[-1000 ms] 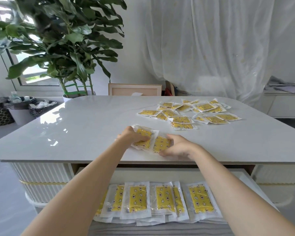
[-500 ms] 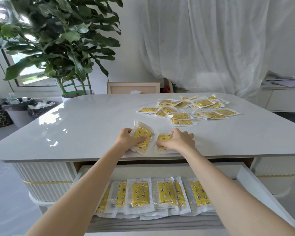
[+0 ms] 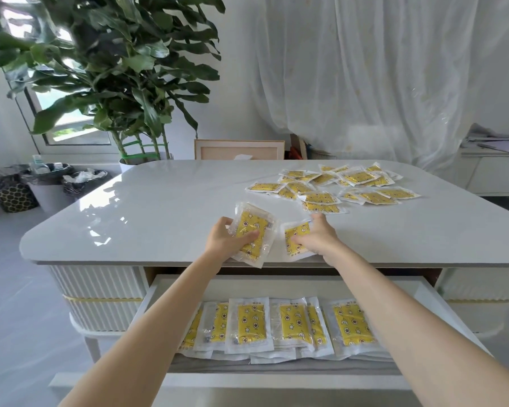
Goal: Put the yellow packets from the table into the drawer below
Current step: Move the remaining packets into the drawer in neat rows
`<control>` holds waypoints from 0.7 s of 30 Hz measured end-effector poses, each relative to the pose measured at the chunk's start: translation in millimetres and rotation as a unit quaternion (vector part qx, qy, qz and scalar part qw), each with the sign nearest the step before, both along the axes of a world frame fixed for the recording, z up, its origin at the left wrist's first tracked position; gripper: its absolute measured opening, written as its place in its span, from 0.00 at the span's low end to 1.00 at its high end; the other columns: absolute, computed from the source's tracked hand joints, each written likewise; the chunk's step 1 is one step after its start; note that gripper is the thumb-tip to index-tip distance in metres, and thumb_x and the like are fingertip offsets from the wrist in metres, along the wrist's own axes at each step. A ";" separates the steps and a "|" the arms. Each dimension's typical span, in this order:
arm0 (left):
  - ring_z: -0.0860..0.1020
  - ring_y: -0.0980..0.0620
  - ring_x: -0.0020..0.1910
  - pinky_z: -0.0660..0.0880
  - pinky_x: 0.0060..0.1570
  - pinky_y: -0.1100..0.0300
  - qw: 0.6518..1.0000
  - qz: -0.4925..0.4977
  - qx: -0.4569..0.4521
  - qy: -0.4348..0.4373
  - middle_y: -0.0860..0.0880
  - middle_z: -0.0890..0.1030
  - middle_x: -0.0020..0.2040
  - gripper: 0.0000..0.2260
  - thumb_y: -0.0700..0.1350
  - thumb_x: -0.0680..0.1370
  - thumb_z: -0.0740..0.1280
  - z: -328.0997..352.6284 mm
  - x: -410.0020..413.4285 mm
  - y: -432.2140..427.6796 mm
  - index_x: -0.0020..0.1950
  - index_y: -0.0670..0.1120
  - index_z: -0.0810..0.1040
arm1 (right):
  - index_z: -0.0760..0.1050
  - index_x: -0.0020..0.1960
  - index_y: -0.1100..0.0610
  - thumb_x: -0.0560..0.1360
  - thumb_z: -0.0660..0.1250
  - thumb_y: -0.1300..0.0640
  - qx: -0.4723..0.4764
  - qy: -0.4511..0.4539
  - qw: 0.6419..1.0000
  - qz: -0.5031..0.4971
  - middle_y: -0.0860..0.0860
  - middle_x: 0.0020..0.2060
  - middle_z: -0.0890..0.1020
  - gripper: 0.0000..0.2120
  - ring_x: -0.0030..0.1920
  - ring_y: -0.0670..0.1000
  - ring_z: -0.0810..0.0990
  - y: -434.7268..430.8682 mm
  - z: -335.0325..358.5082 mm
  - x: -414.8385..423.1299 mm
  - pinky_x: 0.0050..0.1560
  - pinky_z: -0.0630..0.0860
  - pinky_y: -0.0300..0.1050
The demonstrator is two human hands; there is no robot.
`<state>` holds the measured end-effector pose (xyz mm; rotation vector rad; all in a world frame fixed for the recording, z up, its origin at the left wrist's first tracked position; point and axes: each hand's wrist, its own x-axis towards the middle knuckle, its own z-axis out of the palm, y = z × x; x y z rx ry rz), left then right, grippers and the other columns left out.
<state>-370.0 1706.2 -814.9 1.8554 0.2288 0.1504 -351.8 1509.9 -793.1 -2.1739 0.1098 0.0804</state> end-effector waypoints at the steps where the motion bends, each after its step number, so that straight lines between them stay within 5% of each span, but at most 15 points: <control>1: 0.81 0.51 0.41 0.79 0.41 0.58 1.000 -0.002 -0.007 -0.005 0.48 0.81 0.49 0.23 0.50 0.68 0.76 0.0 -5.0 1.3 0.56 0.47 0.69 | 0.50 0.76 0.54 0.75 0.68 0.59 0.015 0.001 1.000 0.009 0.55 0.73 0.64 0.37 0.64 0.55 0.71 -0.1 1.8 -3.7 0.50 0.69 0.43; 5: 0.82 0.51 0.42 0.79 0.42 0.58 0.999 -0.028 0.010 -0.027 0.49 0.82 0.49 0.22 0.50 0.70 0.75 -0.8 -32.0 10.3 0.58 0.46 0.71 | 0.46 0.77 0.53 0.76 0.67 0.60 0.073 0.000 0.997 0.038 0.56 0.74 0.61 0.38 0.70 0.56 0.66 1.4 7.7 -19.7 0.60 0.67 0.46; 8: 0.81 0.56 0.40 0.77 0.38 0.62 0.998 -0.053 0.014 -0.032 0.52 0.81 0.46 0.18 0.49 0.70 0.75 1.9 -55.3 18.9 0.55 0.48 0.72 | 0.48 0.76 0.53 0.74 0.70 0.58 0.070 -0.001 0.995 0.070 0.57 0.68 0.68 0.40 0.65 0.55 0.70 9.0 10.9 -33.6 0.60 0.69 0.47; 11: 0.81 0.57 0.40 0.77 0.38 0.66 0.995 -0.084 0.039 -0.024 0.51 0.82 0.46 0.15 0.48 0.70 0.75 7.0 -75.8 33.7 0.52 0.48 0.75 | 0.57 0.71 0.54 0.69 0.74 0.55 0.038 0.003 0.993 0.113 0.55 0.61 0.74 0.37 0.60 0.55 0.77 18.6 13.1 -48.4 0.61 0.75 0.53; 15: 0.71 0.59 0.27 0.67 0.30 0.70 0.979 -0.128 0.156 0.023 0.56 0.72 0.30 0.14 0.51 0.67 0.77 2.2 -102.2 59.4 0.41 0.46 0.75 | 0.72 0.60 0.60 0.69 0.74 0.58 -0.026 0.005 0.971 0.236 0.55 0.51 0.82 0.22 0.49 0.53 0.83 27.1 17.8 -66.0 0.53 0.80 0.51; 18: 0.73 0.54 0.33 0.70 0.35 0.64 0.962 -0.141 0.222 0.070 0.51 0.76 0.35 0.17 0.52 0.66 0.78 -11.8 -114.7 73.2 0.44 0.42 0.78 | 0.77 0.53 0.60 0.73 0.71 0.62 -0.061 0.029 0.950 0.305 0.51 0.42 0.83 0.09 0.42 0.48 0.83 34.7 18.2 -80.0 0.46 0.79 0.41; 21: 0.81 0.48 0.42 0.78 0.45 0.56 0.949 -0.168 0.245 0.106 0.47 0.83 0.44 0.18 0.51 0.66 0.78 -26.4 -119.0 87.3 0.49 0.44 0.80 | 0.77 0.53 0.65 0.73 0.71 0.57 -0.129 0.031 0.940 0.315 0.59 0.49 0.84 0.13 0.50 0.57 0.83 48.6 4.2 -83.8 0.53 0.80 0.52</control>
